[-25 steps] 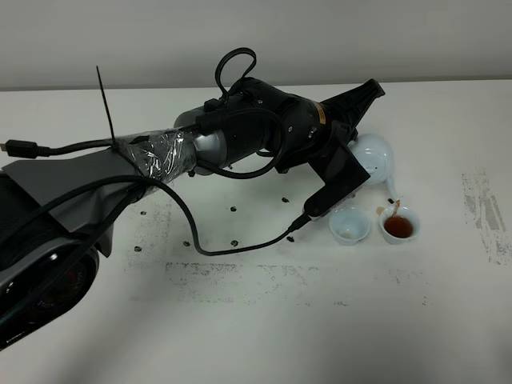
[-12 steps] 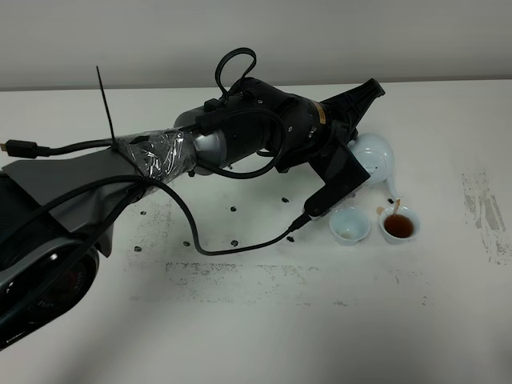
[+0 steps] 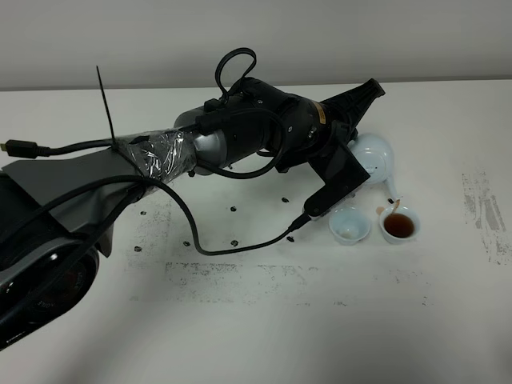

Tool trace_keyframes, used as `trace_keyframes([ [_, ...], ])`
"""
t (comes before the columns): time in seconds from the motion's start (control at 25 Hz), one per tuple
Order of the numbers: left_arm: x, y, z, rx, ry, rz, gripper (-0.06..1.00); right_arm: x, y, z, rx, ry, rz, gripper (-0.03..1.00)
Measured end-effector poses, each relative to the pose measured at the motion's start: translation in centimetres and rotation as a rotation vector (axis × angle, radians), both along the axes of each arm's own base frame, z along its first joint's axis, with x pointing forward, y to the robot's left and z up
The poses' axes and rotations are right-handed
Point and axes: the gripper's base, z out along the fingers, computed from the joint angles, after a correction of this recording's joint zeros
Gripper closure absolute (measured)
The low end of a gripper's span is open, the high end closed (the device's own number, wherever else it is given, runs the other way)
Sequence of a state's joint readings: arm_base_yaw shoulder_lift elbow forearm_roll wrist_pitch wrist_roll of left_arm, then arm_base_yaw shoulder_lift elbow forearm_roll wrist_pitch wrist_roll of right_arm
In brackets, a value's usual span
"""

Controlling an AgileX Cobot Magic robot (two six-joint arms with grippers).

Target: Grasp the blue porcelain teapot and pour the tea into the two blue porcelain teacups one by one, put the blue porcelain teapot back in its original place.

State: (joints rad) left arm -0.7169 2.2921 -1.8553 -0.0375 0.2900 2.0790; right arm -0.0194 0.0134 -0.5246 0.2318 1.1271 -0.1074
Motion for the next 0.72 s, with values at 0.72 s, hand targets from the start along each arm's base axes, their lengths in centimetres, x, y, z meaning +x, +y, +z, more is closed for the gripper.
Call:
trace_keyframes([
  [0.72,-0.46,-0.19,-0.21,-0.073,0.116,0.059,0.91,0.00,0.00,0.00,0.000,0.000,0.000,0.67],
])
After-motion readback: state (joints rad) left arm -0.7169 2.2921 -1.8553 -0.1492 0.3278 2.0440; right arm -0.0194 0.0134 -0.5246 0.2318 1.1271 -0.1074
